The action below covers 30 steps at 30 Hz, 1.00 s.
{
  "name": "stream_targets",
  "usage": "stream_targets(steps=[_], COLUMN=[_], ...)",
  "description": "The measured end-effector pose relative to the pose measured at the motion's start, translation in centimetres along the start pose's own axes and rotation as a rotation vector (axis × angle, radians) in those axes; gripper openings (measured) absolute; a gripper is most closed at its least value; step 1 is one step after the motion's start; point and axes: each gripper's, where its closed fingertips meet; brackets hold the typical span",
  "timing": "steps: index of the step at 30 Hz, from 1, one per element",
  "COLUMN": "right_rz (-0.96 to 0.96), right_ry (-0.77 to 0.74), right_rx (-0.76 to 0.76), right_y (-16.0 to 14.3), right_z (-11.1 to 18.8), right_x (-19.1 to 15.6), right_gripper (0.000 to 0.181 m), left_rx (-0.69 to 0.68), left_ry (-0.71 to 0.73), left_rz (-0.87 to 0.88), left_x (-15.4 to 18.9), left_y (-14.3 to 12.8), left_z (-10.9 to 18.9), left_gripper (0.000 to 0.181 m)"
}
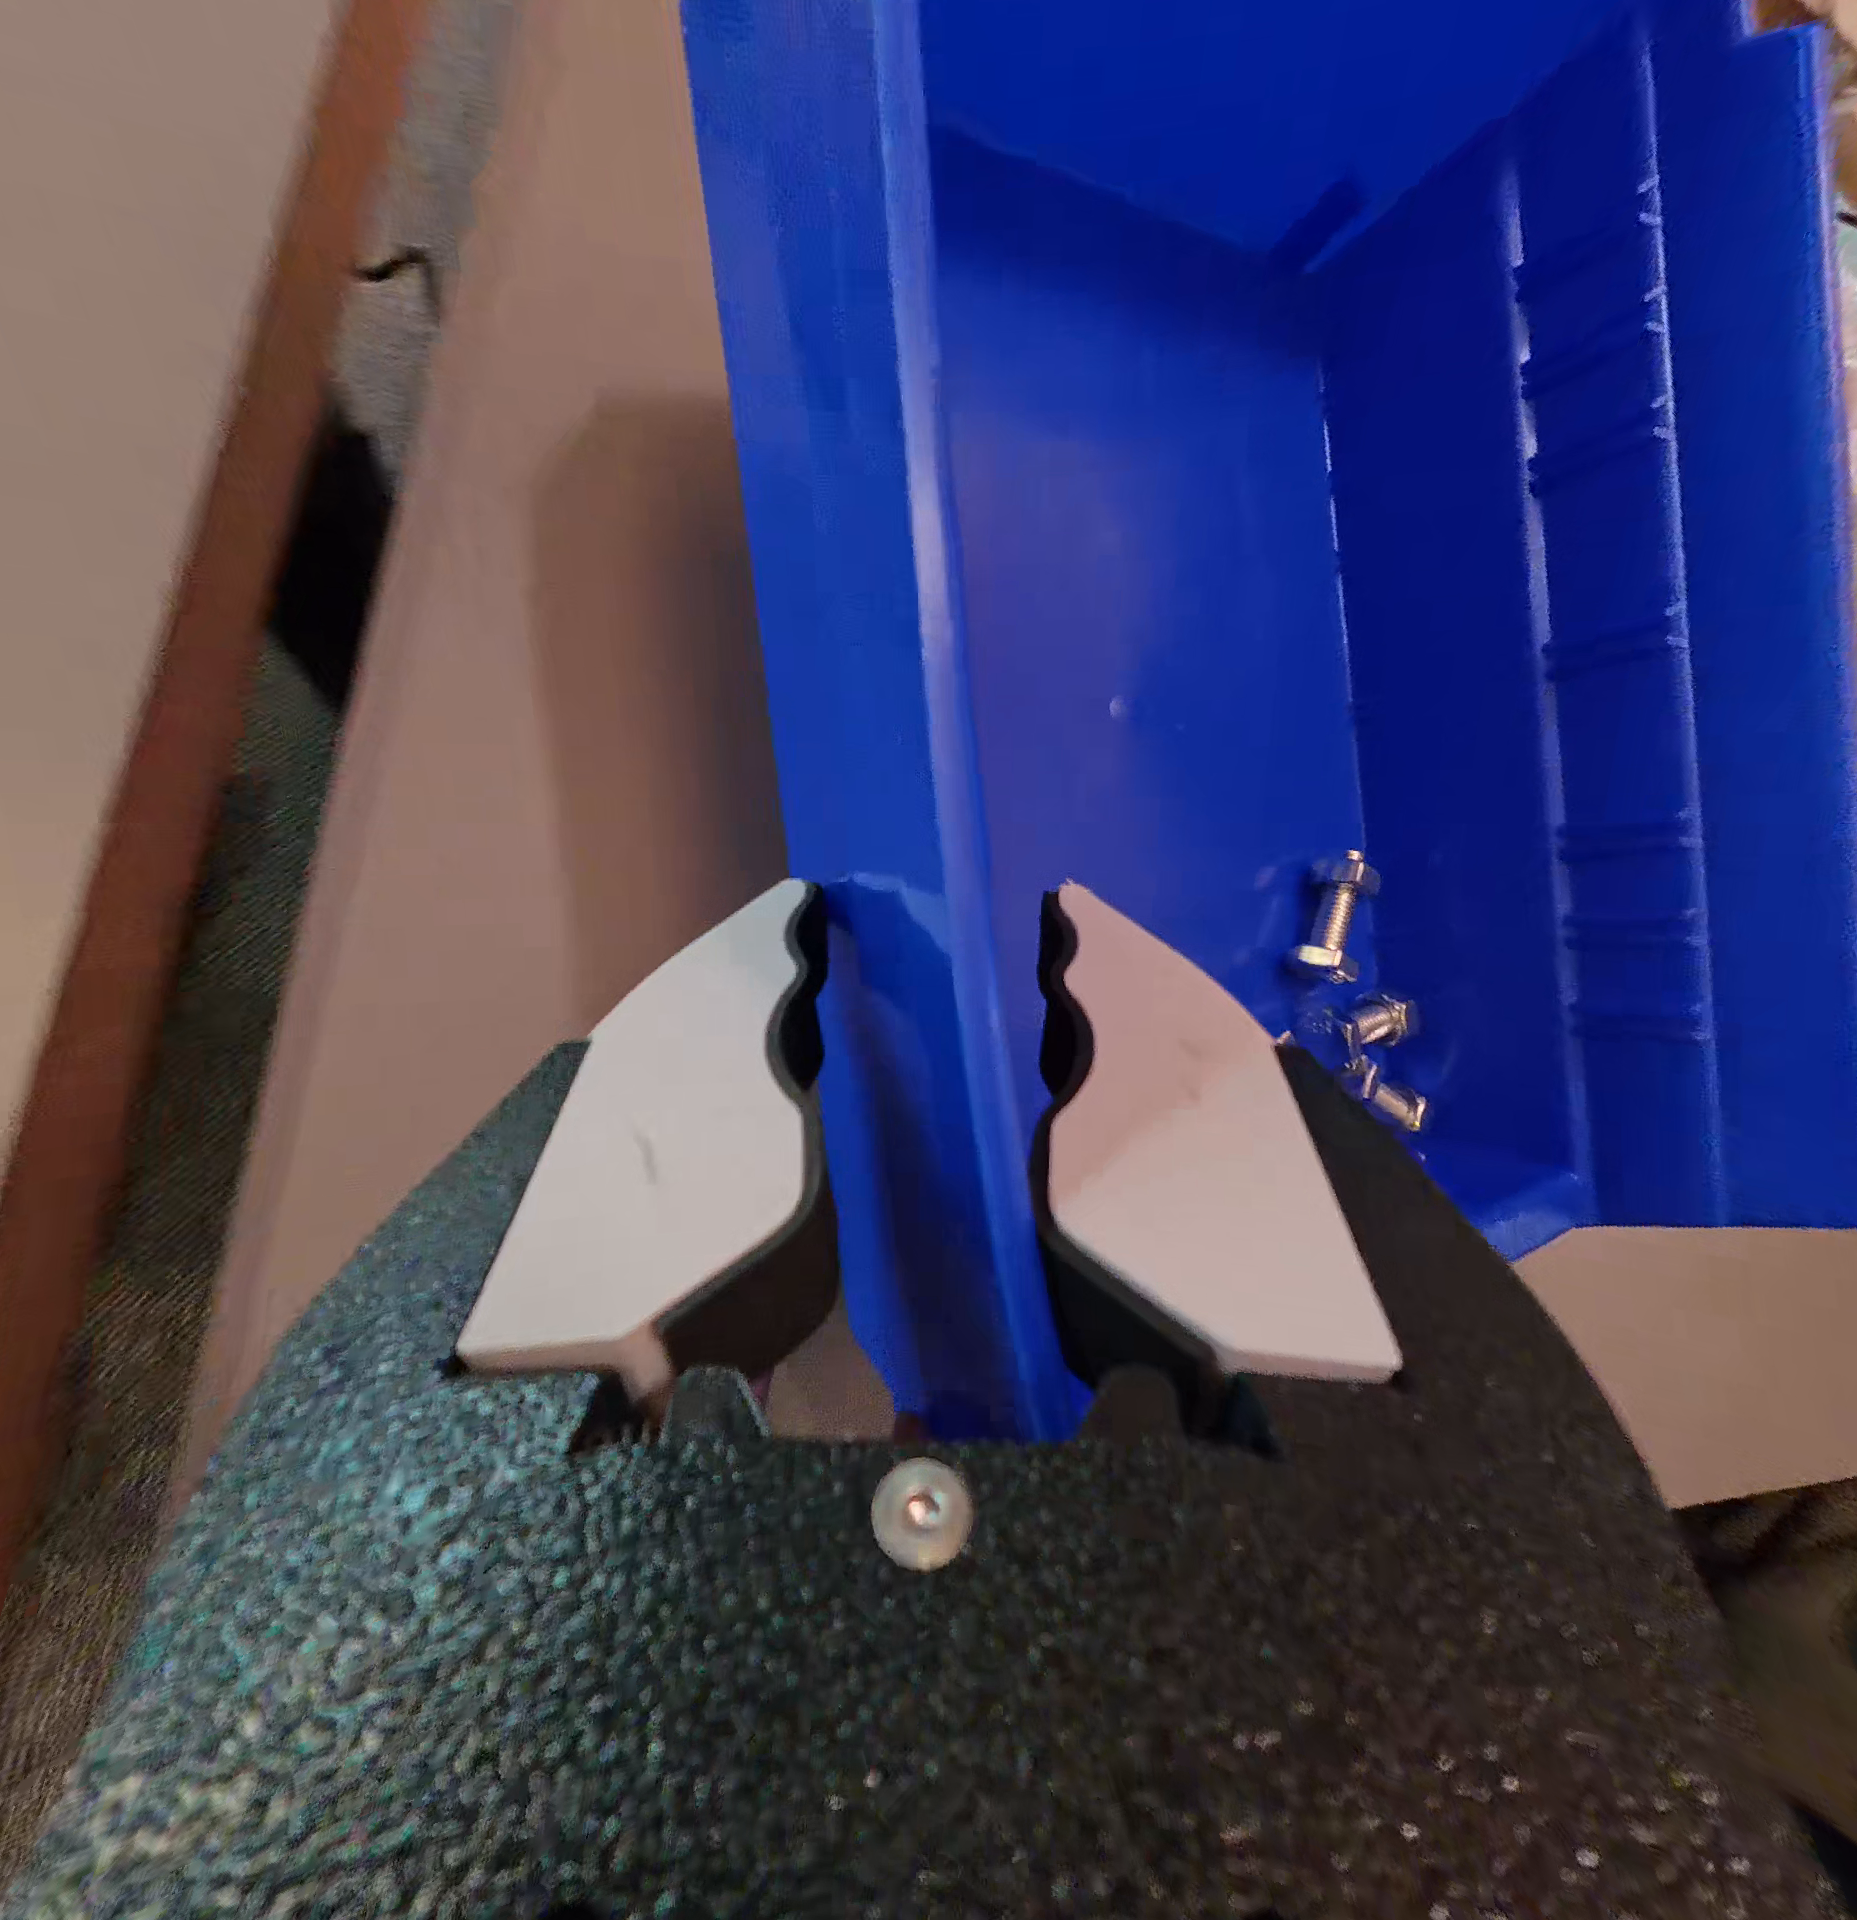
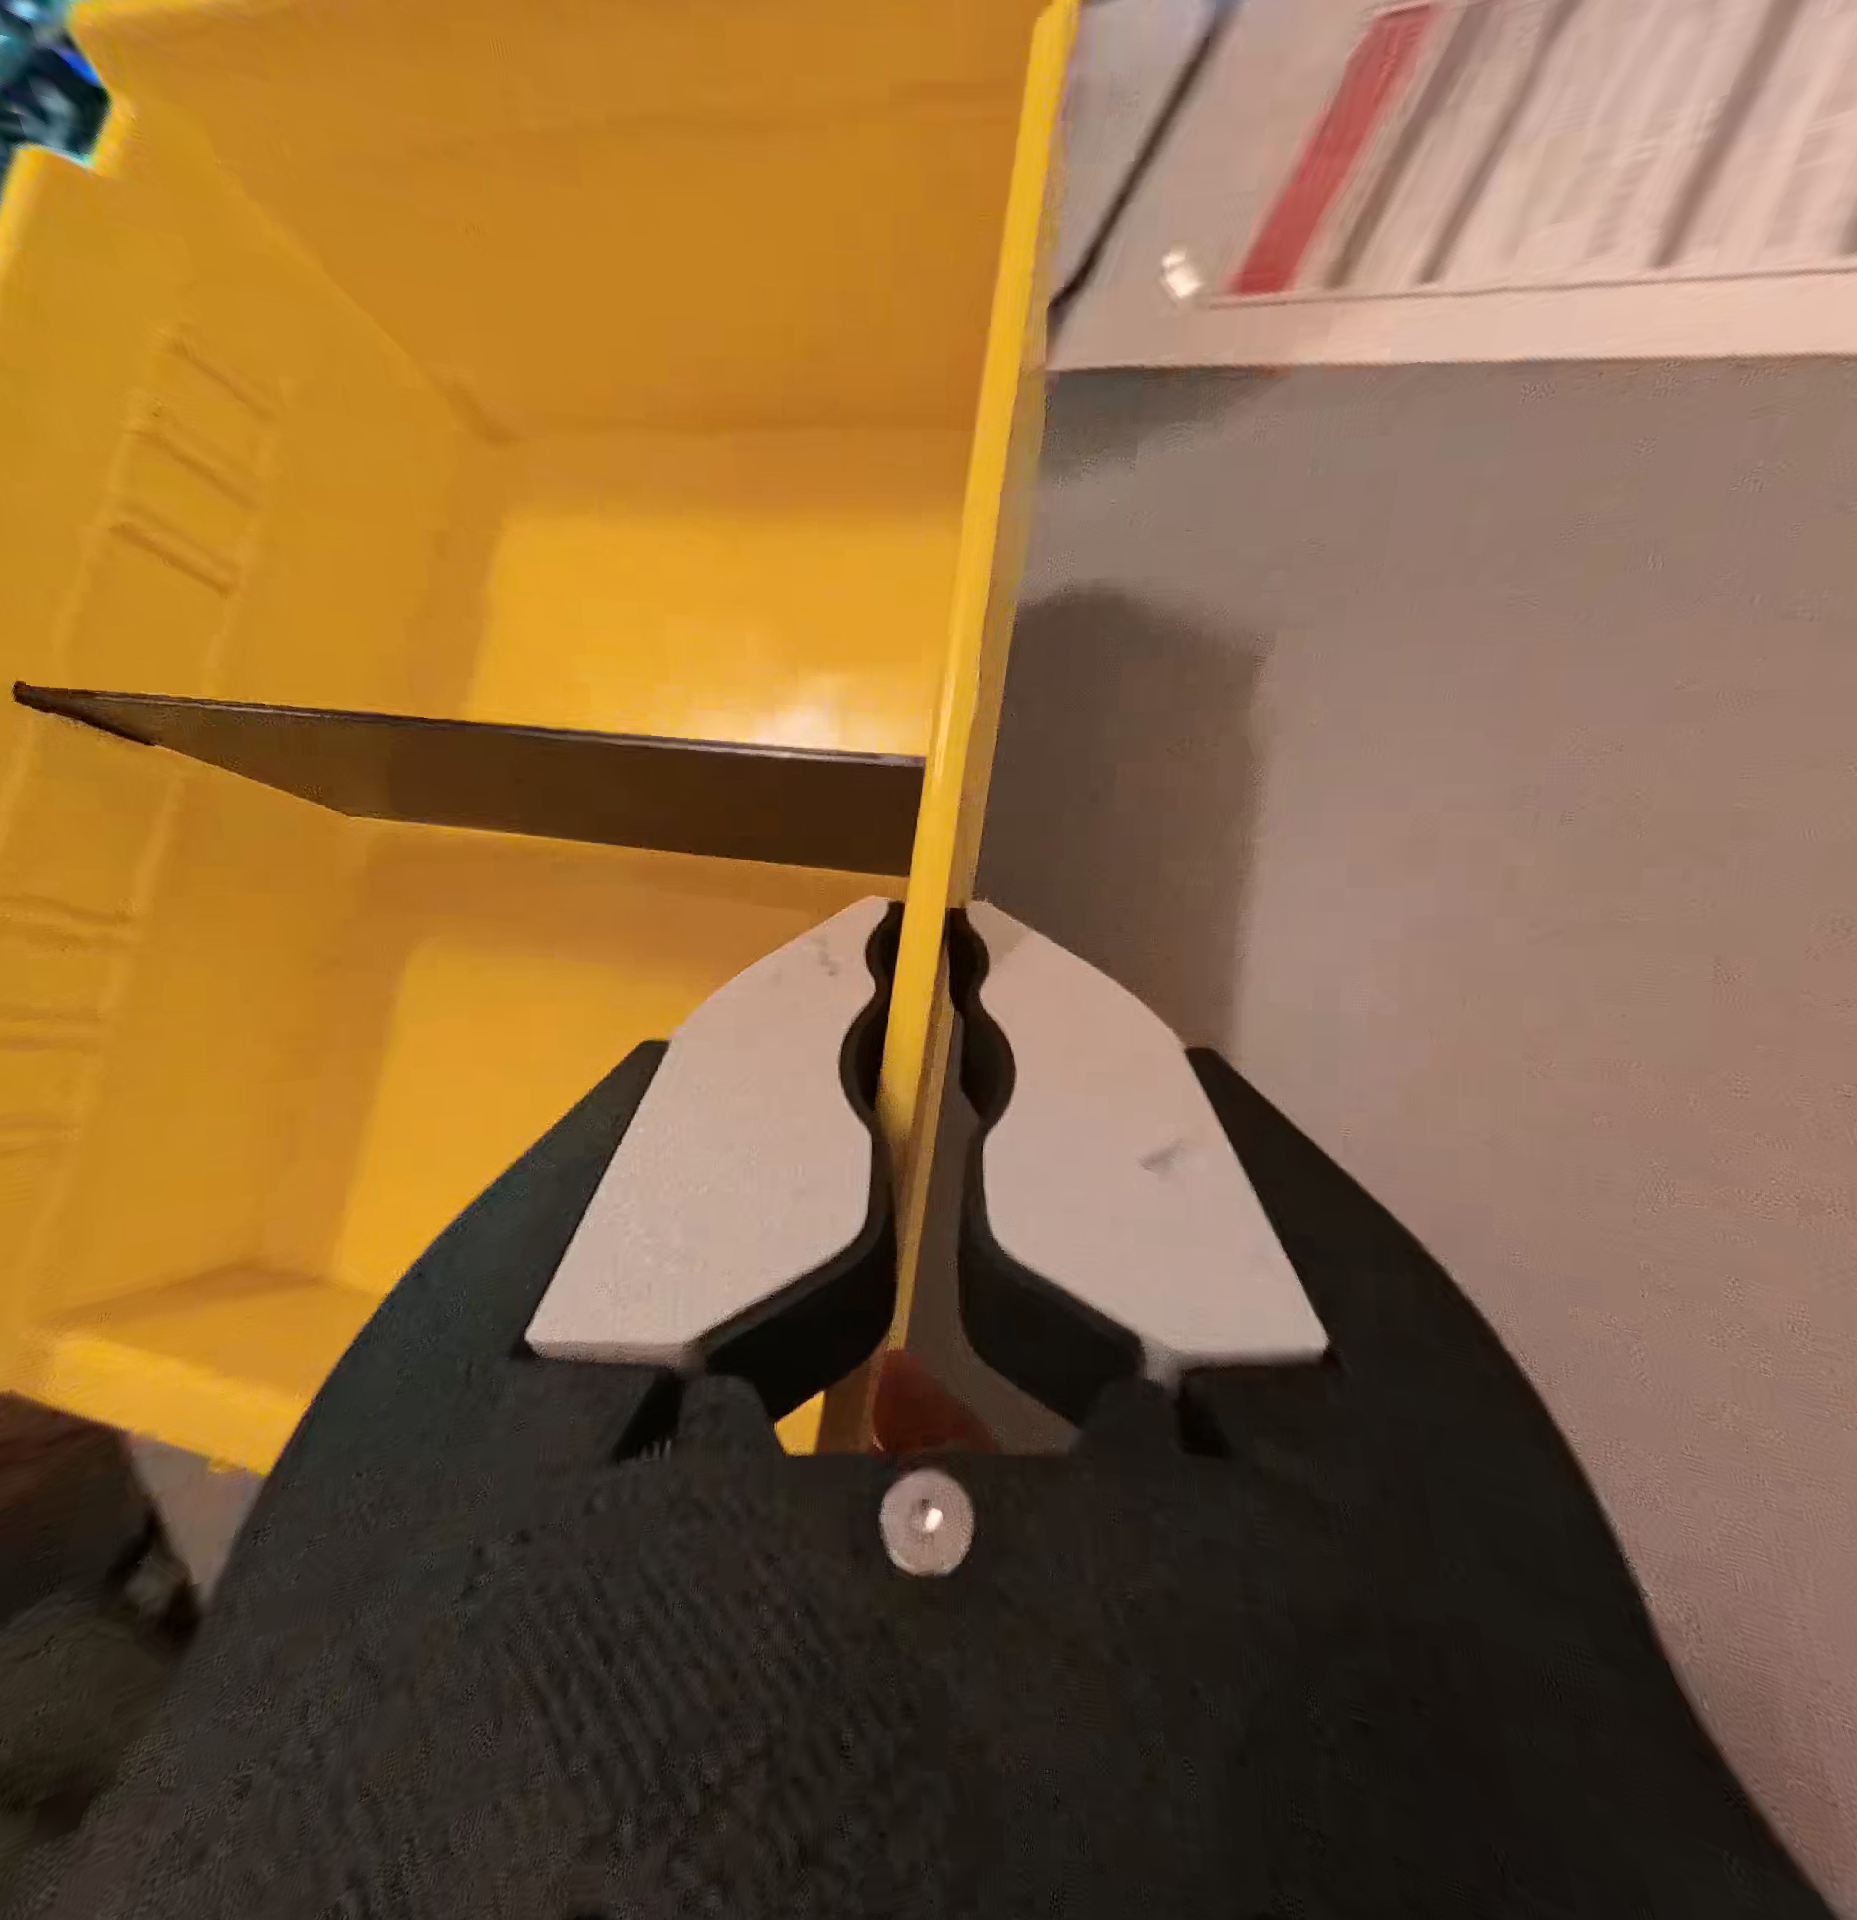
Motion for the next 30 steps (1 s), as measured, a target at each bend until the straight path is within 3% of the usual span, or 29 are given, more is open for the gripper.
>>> stream_targets(steps=[6,12,18,22,25,28,30], right_rz=[-0.008,-0.153,-0.157,-0.080,-0.022,0.111,0.197], right_ry=[-0.357,-0.478,-0.423,-0.441,-0.600,-0.762,-0.792], right_rx=[-0.091,-0.049,-0.035,0.008,0.125,0.179,0.233], right_y=[-2.0,-3.4,-2.9,-2.0,0.3,2.5,3.9], right_z=[7.8,11.9,11.7,12.2,15.3,19.3,20.7], right_x=[15.4,23.1,24.5,24.4,25.2,24.2,21.5], right_gripper=[0.011,0.010,0.015,0.020,0.072,0.091,0.094], left_rx=[-0.114,-0.184,-0.236,-0.171,-0.103,0.036,0.047], left_ry=[-0.119,-0.061,-0.035,0.175,0.322,0.510,0.529], left_rz=[-0.061,-0.176,-0.314,-0.512,-0.747,-0.914,-0.993], left_x=[5.8,8.2,8.2,5.8,5.9,7.8,10.1], left_y=[4.6,7.0,6.8,8.1,9.8,12.7,12.8], left_z=[-9.2,-14.8,-16.6,-15.9,-14.3,-11.4,-10.4], left_gripper=[0.039,0.039,0.040,0.061,0.080,0.083,0.068])
Point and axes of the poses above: each gripper's, where its closed fingertips meet, z back along the fingers, y out of its top, x = y × z across the jaws, and after that the axes turned 10 degrees about z, right-handed
